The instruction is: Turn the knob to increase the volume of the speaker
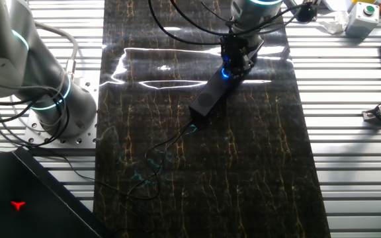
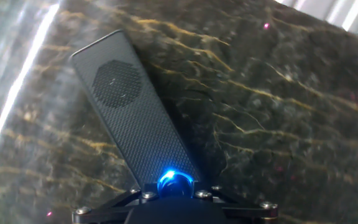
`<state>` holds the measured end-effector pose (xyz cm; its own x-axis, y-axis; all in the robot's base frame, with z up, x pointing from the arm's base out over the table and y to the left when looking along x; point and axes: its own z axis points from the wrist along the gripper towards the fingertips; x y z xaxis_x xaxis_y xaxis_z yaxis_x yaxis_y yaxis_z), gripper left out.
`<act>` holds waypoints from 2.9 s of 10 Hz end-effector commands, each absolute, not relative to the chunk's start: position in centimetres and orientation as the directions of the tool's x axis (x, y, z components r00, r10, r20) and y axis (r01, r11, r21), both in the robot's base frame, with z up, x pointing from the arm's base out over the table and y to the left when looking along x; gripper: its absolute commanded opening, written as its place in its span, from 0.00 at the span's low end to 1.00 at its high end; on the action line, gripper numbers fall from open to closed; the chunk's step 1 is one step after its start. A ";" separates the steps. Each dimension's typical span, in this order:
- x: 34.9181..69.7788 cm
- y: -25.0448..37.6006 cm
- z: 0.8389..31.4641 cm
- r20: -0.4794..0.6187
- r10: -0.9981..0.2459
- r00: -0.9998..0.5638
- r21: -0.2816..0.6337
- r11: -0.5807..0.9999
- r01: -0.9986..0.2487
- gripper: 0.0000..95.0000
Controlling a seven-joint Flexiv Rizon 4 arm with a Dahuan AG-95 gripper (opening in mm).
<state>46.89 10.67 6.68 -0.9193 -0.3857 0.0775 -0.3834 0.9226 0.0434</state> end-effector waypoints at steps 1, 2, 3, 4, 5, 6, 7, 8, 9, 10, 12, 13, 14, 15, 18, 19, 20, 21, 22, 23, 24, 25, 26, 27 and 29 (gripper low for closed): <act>46.9 10.6 6.7 0.089 -0.223 -0.971 0.037 0.975 -0.221 0.00; 46.9 10.6 6.7 0.095 -0.165 -0.982 0.033 0.986 -0.162 0.00; 46.9 10.6 6.7 0.095 -0.123 -0.988 0.037 0.992 -0.120 0.00; 46.9 10.6 6.7 0.096 -0.080 -0.992 0.041 0.996 -0.076 0.00; 46.9 10.6 6.7 0.098 -0.060 -0.993 0.040 0.998 -0.056 0.00; 46.9 10.6 6.7 0.100 -0.043 -0.994 0.040 0.998 -0.039 0.00; 46.9 10.6 6.7 0.100 -0.043 -0.994 0.040 0.998 -0.039 0.00; 46.9 10.6 6.7 0.100 -0.046 -0.994 0.039 0.998 -0.043 0.00; 46.8 10.6 6.7 0.100 -0.049 -0.994 0.039 0.998 -0.045 0.00; 46.8 10.6 6.7 0.099 -0.051 -0.994 0.039 0.998 -0.047 0.00; 46.8 10.6 6.7 0.098 -0.067 -0.993 0.038 0.997 -0.064 0.00; 46.8 10.6 6.7 0.090 -0.100 -0.991 0.040 0.995 -0.097 0.00; 46.8 10.6 6.7 0.082 -0.135 -0.987 0.043 0.990 -0.132 0.20; 46.8 10.6 6.7 0.080 -0.155 -0.985 0.043 0.987 -0.152 0.40; 46.9 10.6 6.9 0.080 -0.189 -0.979 0.039 0.982 -0.186 0.80; 46.8 10.6 7.3 0.080 -0.204 -0.976 0.041 0.979 -0.201 0.80; 46.8 10.6 7.8 0.080 -0.222 -0.972 0.044 0.975 -0.219 0.80; 46.8 10.6 8.4 0.074 -0.259 -0.963 0.045 0.966 -0.256 0.60; 46.7 10.6 9.4 0.068 -0.292 -0.954 0.041 0.956 -0.290 0.60; 46.6 10.7 10.1 0.070 -0.308 -0.949 0.031 0.951 -0.306 0.00; 46.5 11.0 11.3 0.074 -0.347 -0.935 0.028 0.938 -0.346 0.00; 46.5 11.2 11.9 0.075 -0.366 -0.927 0.022 0.931 -0.366 0.00; 46.3 12.0 13.5 0.079 -0.383 -0.921 0.022 0.924 -0.382 0.00; 46.3 12.9 14.6 0.090 -0.383 -0.919 0.018 0.923 -0.383 0.00; 46.2 14.9 15.9 0.103 -0.384 -0.918 -0.005 0.922 -0.387 0.00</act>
